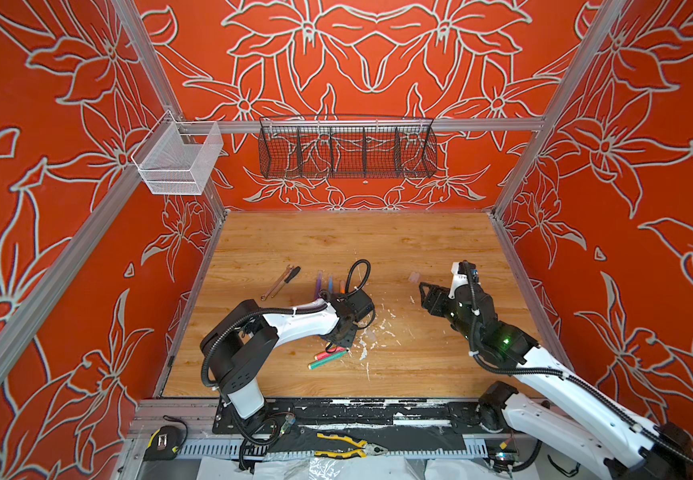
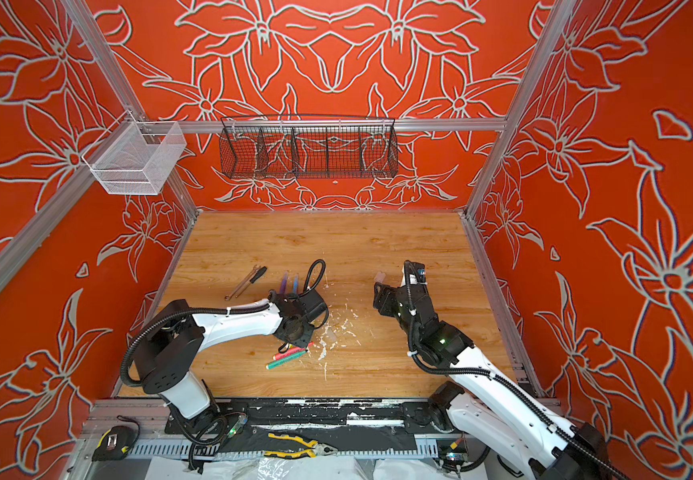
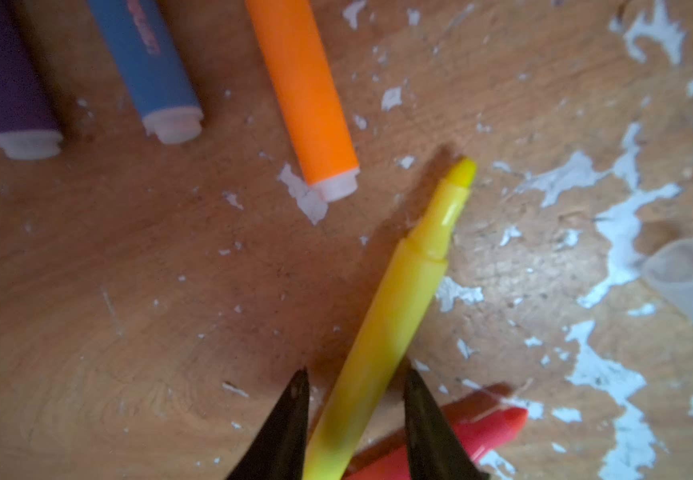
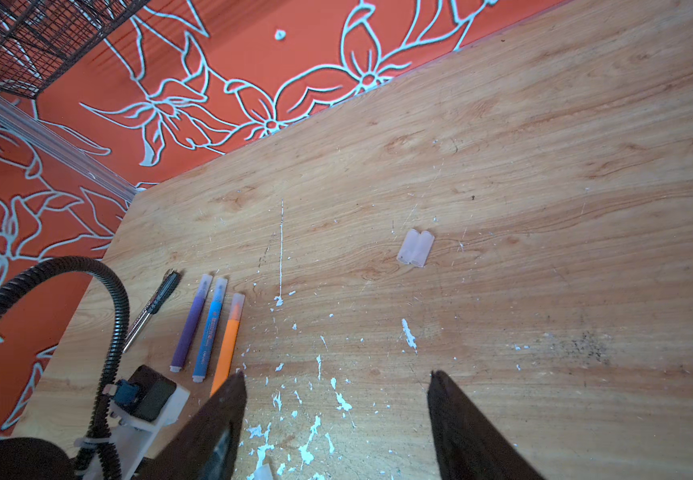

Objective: Insert the pens into the pen caps
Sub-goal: 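Lower the left gripper onto the yellow highlighter and grasp it, then lift the yellow highlighter upright with the left gripper toward the right gripper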

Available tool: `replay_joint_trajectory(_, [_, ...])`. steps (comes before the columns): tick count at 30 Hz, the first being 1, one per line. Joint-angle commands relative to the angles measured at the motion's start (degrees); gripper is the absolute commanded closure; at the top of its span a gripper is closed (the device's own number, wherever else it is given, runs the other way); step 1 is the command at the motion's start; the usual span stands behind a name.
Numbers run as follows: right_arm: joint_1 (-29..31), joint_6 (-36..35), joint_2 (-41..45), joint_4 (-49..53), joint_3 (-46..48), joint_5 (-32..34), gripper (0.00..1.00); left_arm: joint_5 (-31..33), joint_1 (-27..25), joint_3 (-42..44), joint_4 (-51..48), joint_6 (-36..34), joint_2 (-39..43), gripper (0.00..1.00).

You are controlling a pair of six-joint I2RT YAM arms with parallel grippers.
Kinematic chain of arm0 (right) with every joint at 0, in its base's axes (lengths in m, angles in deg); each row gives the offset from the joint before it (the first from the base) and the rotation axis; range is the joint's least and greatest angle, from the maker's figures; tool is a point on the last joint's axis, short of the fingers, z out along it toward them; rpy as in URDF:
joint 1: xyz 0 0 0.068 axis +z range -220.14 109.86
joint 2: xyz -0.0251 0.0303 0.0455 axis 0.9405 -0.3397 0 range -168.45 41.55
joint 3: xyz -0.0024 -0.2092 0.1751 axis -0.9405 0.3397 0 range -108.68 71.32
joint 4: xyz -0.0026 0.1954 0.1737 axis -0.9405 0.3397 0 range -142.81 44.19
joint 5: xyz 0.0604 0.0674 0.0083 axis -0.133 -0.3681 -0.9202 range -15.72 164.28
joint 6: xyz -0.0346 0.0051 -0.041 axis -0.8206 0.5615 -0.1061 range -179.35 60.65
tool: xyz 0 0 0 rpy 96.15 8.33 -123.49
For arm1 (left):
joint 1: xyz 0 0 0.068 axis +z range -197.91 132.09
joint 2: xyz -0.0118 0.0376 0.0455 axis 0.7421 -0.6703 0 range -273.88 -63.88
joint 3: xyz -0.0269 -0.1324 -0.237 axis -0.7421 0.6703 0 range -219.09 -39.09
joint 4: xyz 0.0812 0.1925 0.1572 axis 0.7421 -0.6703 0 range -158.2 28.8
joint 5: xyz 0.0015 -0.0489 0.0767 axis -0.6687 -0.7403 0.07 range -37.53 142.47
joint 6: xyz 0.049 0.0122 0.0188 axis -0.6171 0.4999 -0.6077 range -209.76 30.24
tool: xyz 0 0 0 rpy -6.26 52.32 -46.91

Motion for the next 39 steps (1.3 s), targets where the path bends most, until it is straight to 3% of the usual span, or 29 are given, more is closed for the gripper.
replay_joint_trajectory(1, [-0.22,0.73,-0.09,0.17,-0.27,-1.01,0.29,1.19,0.22,0.19,-2.36,1.46,-2.40,0.68])
replay_joint_trajectory(6, [-0.20,0.97,0.29,0.36,-0.19,-1.19,0.29,1.41,0.22,0.54,-2.22,1.93,-2.94,0.86])
replay_joint_trajectory(14, [-0.25,1.19,0.76,0.29,0.14,-0.84,0.29,0.55,3.27,-0.80,-0.98,1.12,-2.80,0.99])
replay_joint_trajectory(20, [-0.25,1.16,0.85,0.28,0.35,-0.35,0.29,0.80,6.96,-6.11,-3.16,-0.86,-2.16,1.00])
replay_joint_trajectory(29, [-0.24,2.19,2.74,-0.23,1.23,-0.57,0.30,0.61,7.17,-19.41,-10.36,-3.40,3.93,1.00])
replay_joint_trajectory(35, [-0.25,2.28,4.89,-3.06,2.87,-3.44,0.31,-2.90,7.19,-23.62,-6.43,-6.46,9.42,1.00])
replay_joint_trajectory(39, [-0.09,1.55,5.72,-8.86,5.01,-8.77,0.31,-4.62,7.17,-19.31,1.99,-10.21,13.98,1.00])
